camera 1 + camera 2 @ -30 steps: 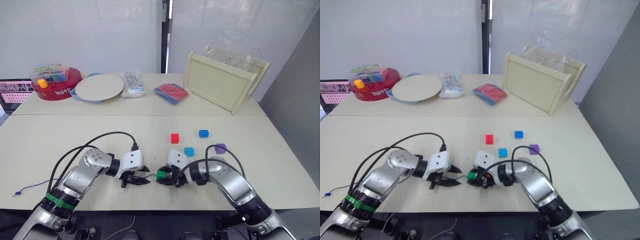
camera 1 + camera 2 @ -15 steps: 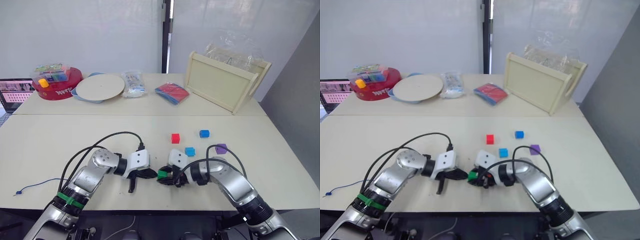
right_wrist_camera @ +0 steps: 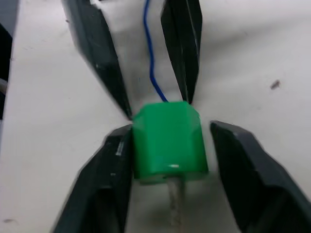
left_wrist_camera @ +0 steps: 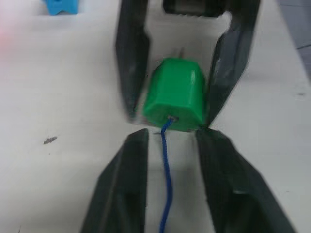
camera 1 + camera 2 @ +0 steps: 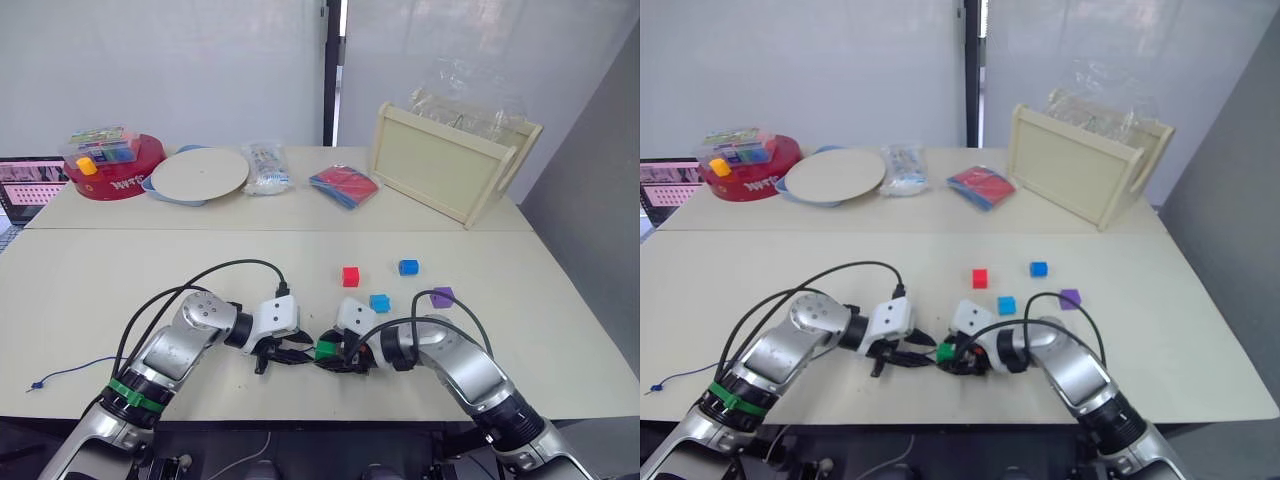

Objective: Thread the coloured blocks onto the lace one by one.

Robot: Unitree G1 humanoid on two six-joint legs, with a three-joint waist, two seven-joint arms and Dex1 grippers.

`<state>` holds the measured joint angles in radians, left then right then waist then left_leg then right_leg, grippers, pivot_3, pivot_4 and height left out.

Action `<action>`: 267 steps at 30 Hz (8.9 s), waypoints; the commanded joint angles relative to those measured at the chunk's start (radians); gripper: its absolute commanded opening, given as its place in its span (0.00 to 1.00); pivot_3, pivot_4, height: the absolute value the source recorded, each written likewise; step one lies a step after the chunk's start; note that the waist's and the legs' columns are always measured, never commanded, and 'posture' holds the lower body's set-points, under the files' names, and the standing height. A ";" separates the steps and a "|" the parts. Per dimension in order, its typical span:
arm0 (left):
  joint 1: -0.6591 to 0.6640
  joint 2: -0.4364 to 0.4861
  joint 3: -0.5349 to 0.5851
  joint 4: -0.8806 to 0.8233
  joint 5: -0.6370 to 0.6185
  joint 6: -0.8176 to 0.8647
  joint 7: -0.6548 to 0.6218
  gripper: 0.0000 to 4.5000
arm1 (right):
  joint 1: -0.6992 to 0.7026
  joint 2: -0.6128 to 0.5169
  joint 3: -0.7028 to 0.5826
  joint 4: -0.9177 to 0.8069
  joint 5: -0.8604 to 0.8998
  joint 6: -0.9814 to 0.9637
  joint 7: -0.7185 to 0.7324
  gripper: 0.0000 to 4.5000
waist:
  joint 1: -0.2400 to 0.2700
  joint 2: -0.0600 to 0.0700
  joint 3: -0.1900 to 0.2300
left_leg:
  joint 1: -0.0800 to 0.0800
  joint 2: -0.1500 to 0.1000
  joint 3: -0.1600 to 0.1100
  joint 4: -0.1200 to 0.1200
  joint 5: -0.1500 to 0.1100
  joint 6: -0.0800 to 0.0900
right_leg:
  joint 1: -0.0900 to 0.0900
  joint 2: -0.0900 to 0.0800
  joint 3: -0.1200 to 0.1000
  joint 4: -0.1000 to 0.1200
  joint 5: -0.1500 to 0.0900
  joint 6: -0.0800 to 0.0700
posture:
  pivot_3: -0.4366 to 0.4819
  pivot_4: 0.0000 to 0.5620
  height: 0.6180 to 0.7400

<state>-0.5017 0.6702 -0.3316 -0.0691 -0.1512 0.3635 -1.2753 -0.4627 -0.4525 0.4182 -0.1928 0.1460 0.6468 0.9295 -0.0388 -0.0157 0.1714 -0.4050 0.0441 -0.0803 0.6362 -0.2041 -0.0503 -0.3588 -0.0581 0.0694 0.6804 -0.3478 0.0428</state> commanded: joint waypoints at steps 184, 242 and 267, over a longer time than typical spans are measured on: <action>0.074 -0.069 0.093 0.000 -0.124 -0.040 0.062 0.00 | 0.190 0.213 -0.610 0.187 -0.051 -0.226 -0.806 0.86 | -0.004 -0.004 0.003 | -0.004 0.001 0.002 -0.003 0.001 -0.001 | -0.010 0.001 0.002 0.008 -0.002 -0.004 | 0.48 0.27 1.00; 0.146 0.019 0.147 -0.096 -0.168 0.015 0.056 0.00 | 0.122 -0.300 -0.272 -0.198 0.353 -0.023 0.110 1.00 | -0.006 -0.003 0.003 | -0.003 0.001 0.001 -0.002 0.001 -0.001 | -0.008 0.001 0.001 0.006 -0.002 -0.004 | 0.48 0.27 1.00; 0.208 0.048 0.161 -0.249 -0.199 0.122 0.156 0.00 | -0.035 -0.144 -0.081 0.249 0.073 -0.461 0.358 0.26 | -0.002 -0.003 0.004 | -0.005 0.002 0.001 0.000 0.001 -0.001 | -0.009 0.001 0.001 0.006 -0.002 -0.003 | 0.48 0.27 1.00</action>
<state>-0.2779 0.7198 -0.1741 -0.2903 -0.3531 0.4893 -1.1311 -0.5083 -0.6074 0.3421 0.1072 0.2010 0.1588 1.3032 -0.0410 -0.0187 0.1749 -0.4099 0.0457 -0.0793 0.6361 -0.2035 -0.0511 -0.3673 -0.0573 0.0699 0.6862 -0.3495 0.0393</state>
